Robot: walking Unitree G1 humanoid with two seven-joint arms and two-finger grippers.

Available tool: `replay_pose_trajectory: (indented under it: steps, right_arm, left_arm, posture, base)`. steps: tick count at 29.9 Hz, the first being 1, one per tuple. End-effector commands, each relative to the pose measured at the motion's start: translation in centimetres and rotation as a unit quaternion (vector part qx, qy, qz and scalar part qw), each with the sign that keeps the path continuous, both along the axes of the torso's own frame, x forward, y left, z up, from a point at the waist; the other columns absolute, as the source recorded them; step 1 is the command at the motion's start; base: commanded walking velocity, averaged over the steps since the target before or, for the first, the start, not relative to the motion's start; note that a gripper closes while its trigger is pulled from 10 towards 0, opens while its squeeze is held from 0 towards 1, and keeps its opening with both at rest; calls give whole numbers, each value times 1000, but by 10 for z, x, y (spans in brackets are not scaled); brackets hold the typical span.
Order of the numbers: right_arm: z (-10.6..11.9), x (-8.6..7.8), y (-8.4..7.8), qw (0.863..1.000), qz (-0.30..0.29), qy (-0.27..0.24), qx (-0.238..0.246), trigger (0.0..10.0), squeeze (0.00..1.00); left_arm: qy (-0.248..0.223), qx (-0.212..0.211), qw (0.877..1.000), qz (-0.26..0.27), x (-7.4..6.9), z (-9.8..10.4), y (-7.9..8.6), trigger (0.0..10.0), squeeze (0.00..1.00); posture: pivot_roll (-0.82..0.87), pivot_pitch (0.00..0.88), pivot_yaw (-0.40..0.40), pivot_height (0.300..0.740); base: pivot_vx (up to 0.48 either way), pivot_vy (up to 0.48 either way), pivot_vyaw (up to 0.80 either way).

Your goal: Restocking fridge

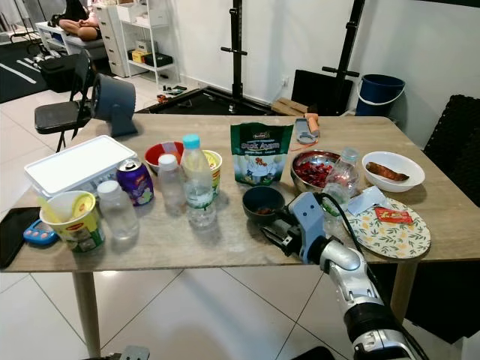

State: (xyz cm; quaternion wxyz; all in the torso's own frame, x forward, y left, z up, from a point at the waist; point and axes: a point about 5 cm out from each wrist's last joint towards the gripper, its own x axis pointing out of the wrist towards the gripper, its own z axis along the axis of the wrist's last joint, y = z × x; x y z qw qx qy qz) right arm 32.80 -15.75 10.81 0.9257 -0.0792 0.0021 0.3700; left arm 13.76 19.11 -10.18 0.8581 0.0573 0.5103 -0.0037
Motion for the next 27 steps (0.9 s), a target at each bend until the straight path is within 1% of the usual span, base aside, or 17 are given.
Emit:
replay_pose_trajectory:
  steps: [1, 2, 3, 5, 7, 10, 13, 16, 19, 20, 21, 22, 23, 24, 25, 26, 27]
  right_arm:
    - [0, -3, 3, 1000, 11, 0, 8, 10000, 0]
    - [2, -7, 9, 999, 39, 1, 28, 10000, 0]
    - [2, -7, 9, 999, 39, 1, 28, 10000, 0]
    - [4, -9, 12, 997, 55, 1, 44, 10000, 0]
    - [7, -10, 12, 997, 56, -1, 58, 10000, 0]
    - [8, -9, 10, 997, 50, -3, 63, 10000, 0]
    - [12, 3, -4, 998, -13, -16, 54, 10000, 0]
    - [12, 11, -16, 997, -67, -17, 20, 10000, 0]
    - [12, 13, -20, 997, -80, -17, 17, 10000, 0]
    - [15, 15, -26, 995, -94, -19, 22, 10000, 0]
    - [15, 15, -26, 995, -94, -19, 22, 10000, 0]
    - [18, 16, -32, 994, -106, -19, 33, 10000, 0]
    - [18, 16, -32, 994, -106, -19, 33, 10000, 0]
    - [20, 17, -38, 992, -118, -21, 38, 10000, 0]
    - [20, 17, -38, 992, -118, -21, 38, 10000, 0]
    - [21, 17, -44, 991, -128, -20, 37, 10000, 0]
    - [21, 17, -44, 991, -128, -20, 37, 10000, 0]
  left_arm:
    - [8, 8, 1000, -3, -4, -1, 4, 10000, 0]
    - [8, 7, 1000, -2, -4, -1, 4, 10000, 0]
    - [8, 7, 1000, -2, -4, -1, 4, 10000, 0]
    - [8, 8, 1000, -2, -3, -1, 4, 10000, 0]
    - [8, 8, 1000, -1, -4, -1, 4, 10000, 0]
    - [8, 8, 1000, -1, -4, -1, 4, 10000, 0]
    - [9, 8, 1000, -1, -4, -1, 4, 10000, 0]
    - [9, 9, 1000, -3, -4, -1, 5, 10000, 0]
    - [10, 9, 1000, -3, -5, -1, 5, 10000, 0]
    - [10, 9, 1000, -3, -5, -1, 5, 10000, 0]
    - [10, 9, 1000, -3, -5, -1, 5, 10000, 0]
    - [10, 10, 1000, -3, -5, -1, 6, 10000, 0]
    - [10, 10, 1000, -3, -5, -1, 6, 10000, 0]
    - [10, 10, 1000, -4, -5, -1, 6, 10000, 0]
    - [10, 10, 1000, -4, -5, -1, 6, 10000, 0]
    - [10, 11, 1000, -4, -5, -1, 7, 10000, 0]
    - [10, 11, 1000, -4, -5, -1, 7, 10000, 0]
  posture:
    - [-44, 7, -17, 740]
    - [-44, 7, -16, 740]
    - [-44, 7, -16, 740]
    - [-43, 9, -16, 740]
    - [-41, 8, -17, 740]
    - [-41, 8, -17, 740]
    - [-40, 10, -17, 740]
    - [-40, 10, -17, 740]
    - [-38, 9, -18, 740]
    - [-34, 7, -17, 740]
    - [-34, 7, -17, 740]
    - [-35, 7, -16, 740]
    - [-35, 7, -16, 740]
    - [-35, 6, -15, 740]
    - [-35, 6, -15, 740]
    - [-39, 5, -13, 740]
    - [-39, 5, -13, 740]
  base:
    - [0, 0, 0]
    - [0, 0, 0]
    - [0, 0, 0]
    - [0, 0, 0]
    - [0, 0, 0]
    - [0, 0, 0]
    - [0, 0, 0]
    - [0, 0, 0]
    - [0, 0, 0]
    - [0, 0, 0]
    - [0, 0, 0]
    - [0, 0, 0]
    - [0, 0, 0]
    - [0, 0, 0]
    - [0, 0, 0]
    - [0, 0, 0]
    - [0, 0, 0]
